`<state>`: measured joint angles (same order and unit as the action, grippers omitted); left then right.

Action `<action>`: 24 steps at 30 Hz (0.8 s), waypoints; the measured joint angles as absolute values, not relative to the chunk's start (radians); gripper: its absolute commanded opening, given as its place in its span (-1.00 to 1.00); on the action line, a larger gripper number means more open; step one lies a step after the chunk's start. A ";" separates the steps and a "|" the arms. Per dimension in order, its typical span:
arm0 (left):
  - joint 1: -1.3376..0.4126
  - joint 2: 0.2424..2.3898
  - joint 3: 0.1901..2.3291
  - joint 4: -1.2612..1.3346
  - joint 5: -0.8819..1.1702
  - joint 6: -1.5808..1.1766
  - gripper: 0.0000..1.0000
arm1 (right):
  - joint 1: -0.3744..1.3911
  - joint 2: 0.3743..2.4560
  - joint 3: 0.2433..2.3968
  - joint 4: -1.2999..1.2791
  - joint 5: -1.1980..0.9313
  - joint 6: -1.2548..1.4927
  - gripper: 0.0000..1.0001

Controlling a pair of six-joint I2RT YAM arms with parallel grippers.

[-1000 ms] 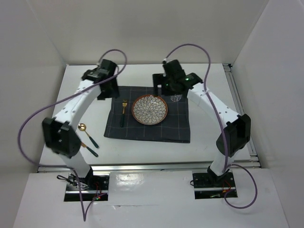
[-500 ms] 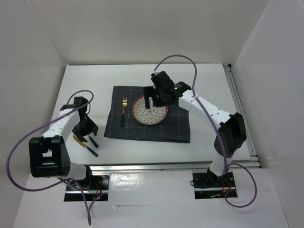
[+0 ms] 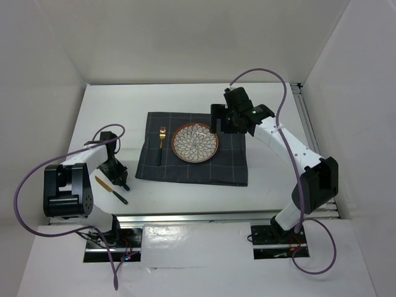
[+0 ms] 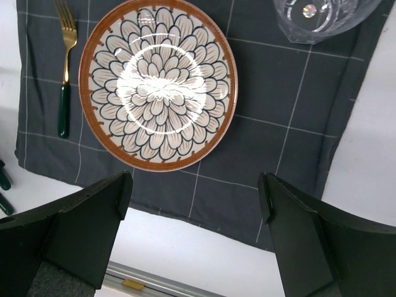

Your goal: Set the dinner table for one person

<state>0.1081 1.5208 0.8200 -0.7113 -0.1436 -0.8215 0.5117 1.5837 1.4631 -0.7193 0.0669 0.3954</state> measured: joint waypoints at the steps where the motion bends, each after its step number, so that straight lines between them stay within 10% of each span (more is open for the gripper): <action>1: 0.108 1.521 0.820 -0.705 -0.142 -0.822 -0.40 | 0.505 1.581 1.463 -0.719 0.067 0.395 0.91; 6: 0.108 1.526 0.871 -0.722 -0.145 -0.817 -1.00 | 0.471 1.571 1.463 -0.728 0.067 0.394 0.91; 13: 0.005 1.460 1.098 -0.771 -0.163 -0.749 -1.00 | 0.323 1.495 1.456 -0.735 0.067 0.376 0.91; 24: -0.665 1.679 1.577 -0.833 -0.098 -0.733 -1.00 | -0.006 1.328 1.316 -0.757 -0.014 0.377 0.91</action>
<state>-0.6651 1.6794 1.5772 -0.8326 -0.0982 -0.7330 -0.0055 1.3285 1.3155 -0.7574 -0.0135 0.3767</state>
